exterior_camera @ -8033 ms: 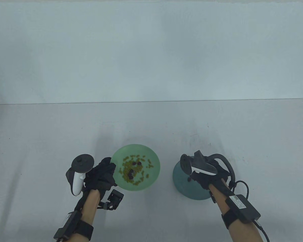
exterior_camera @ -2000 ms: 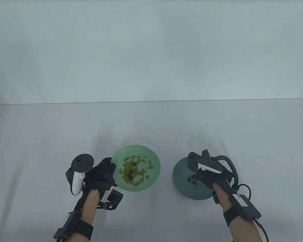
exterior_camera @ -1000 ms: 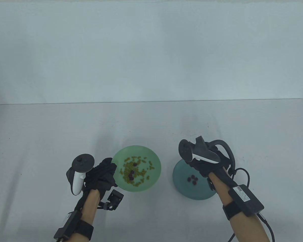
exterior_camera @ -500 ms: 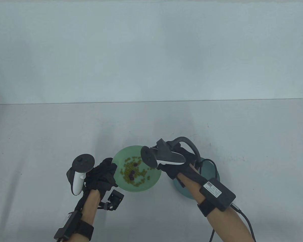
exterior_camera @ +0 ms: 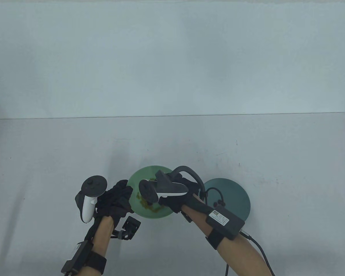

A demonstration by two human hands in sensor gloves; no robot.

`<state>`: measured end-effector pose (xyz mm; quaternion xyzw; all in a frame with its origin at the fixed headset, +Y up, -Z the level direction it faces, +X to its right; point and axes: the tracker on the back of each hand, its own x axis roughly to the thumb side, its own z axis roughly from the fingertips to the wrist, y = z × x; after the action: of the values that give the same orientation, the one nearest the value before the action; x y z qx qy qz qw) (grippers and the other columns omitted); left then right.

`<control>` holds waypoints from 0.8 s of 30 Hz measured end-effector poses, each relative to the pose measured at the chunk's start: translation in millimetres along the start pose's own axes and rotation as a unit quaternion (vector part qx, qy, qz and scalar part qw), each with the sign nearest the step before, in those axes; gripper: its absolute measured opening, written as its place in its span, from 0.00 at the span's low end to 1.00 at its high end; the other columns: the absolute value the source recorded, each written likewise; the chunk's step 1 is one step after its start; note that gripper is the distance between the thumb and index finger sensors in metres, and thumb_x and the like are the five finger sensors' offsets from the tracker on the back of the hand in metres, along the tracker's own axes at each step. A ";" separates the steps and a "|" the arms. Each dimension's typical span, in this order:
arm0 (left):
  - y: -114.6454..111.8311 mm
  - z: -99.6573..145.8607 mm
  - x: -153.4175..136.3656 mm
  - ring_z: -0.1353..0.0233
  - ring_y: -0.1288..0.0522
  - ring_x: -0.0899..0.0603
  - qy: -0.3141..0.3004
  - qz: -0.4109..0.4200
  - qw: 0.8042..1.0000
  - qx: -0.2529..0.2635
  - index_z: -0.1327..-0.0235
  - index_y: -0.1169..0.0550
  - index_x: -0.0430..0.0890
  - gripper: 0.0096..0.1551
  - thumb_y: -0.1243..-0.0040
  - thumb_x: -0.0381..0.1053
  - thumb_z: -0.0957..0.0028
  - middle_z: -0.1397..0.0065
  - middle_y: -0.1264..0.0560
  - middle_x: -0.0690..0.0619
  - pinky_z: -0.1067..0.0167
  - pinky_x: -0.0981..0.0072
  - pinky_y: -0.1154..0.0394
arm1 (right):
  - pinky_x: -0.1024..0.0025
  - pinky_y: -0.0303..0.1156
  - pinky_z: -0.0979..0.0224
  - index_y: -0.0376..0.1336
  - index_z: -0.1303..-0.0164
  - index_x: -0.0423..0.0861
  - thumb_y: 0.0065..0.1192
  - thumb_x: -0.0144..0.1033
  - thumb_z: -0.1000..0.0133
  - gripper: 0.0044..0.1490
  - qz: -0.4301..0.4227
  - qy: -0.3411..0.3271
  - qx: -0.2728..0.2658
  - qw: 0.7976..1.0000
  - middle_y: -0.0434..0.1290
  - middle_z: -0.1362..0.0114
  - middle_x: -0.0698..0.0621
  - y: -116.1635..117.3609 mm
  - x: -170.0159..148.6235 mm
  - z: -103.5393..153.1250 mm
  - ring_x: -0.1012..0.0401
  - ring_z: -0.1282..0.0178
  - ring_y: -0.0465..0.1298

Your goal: Pick cranberries with hand pinch into plate

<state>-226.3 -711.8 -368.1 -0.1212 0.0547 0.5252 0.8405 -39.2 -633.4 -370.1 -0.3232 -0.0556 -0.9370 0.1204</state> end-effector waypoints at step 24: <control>-0.4 -0.2 -0.3 0.56 0.11 0.44 0.001 0.007 1.000 -0.008 0.26 0.35 0.30 0.29 0.48 0.41 0.38 0.40 0.22 0.38 0.59 0.64 0.12 | 0.57 0.79 0.36 0.71 0.37 0.53 0.61 0.53 0.43 0.27 0.022 0.021 0.000 1.000 0.80 0.56 0.62 -2.5 -8.6 1.6 0.65 0.54 0.82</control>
<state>-226.1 -712.3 -368.1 -0.1281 0.0527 0.5311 0.8359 -32.3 -629.1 -374.3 -0.3049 -0.0458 -0.9406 0.1423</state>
